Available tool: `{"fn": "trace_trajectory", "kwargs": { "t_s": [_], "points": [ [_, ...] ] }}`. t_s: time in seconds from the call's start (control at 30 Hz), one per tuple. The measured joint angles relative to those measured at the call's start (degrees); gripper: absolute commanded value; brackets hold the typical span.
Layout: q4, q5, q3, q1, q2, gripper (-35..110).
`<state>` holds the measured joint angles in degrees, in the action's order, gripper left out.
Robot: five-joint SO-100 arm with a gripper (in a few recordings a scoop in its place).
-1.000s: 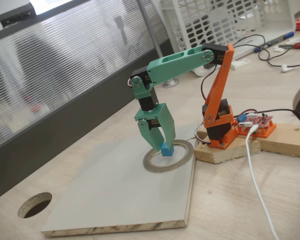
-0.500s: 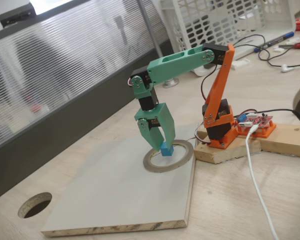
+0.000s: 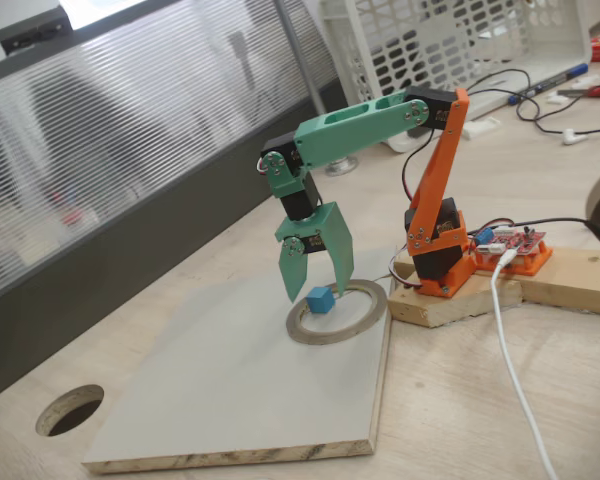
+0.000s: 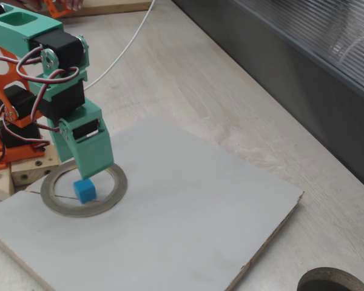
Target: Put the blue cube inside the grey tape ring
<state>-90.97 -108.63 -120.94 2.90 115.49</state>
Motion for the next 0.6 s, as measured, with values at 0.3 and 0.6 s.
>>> {"fn": "trace_trajectory", "kwargs": {
  "t_s": [0.3, 0.6],
  "points": [
    [-0.26, 0.00, 0.00, 0.00, 0.35, 54],
    [-0.70, 0.00, 2.81, 0.00, 6.94, 43]
  ]
}}
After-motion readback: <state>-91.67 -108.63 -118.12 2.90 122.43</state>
